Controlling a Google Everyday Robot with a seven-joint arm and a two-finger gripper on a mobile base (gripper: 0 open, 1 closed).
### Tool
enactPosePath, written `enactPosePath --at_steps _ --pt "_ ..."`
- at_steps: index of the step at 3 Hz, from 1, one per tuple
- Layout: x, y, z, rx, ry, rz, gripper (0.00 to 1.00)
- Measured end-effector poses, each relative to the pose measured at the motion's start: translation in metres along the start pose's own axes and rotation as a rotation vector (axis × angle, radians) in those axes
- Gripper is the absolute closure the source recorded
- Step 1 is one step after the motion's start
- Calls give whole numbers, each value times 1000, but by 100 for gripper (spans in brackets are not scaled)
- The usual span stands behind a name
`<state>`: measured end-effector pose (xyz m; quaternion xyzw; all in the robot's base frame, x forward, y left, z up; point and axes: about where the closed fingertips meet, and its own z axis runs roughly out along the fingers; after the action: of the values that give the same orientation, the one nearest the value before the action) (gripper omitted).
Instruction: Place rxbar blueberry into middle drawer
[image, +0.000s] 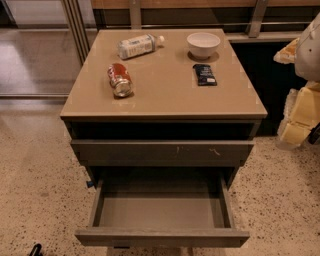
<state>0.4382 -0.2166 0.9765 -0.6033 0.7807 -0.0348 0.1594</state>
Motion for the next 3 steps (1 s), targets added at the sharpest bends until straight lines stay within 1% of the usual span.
enactPosePath --at_steps 1,2,3 --pt "0 0 0 0 0 0 0" --pt "-8 -10 23 -25 -95 25 0" --pt "-33 -41 57 -60 -259 8 0"
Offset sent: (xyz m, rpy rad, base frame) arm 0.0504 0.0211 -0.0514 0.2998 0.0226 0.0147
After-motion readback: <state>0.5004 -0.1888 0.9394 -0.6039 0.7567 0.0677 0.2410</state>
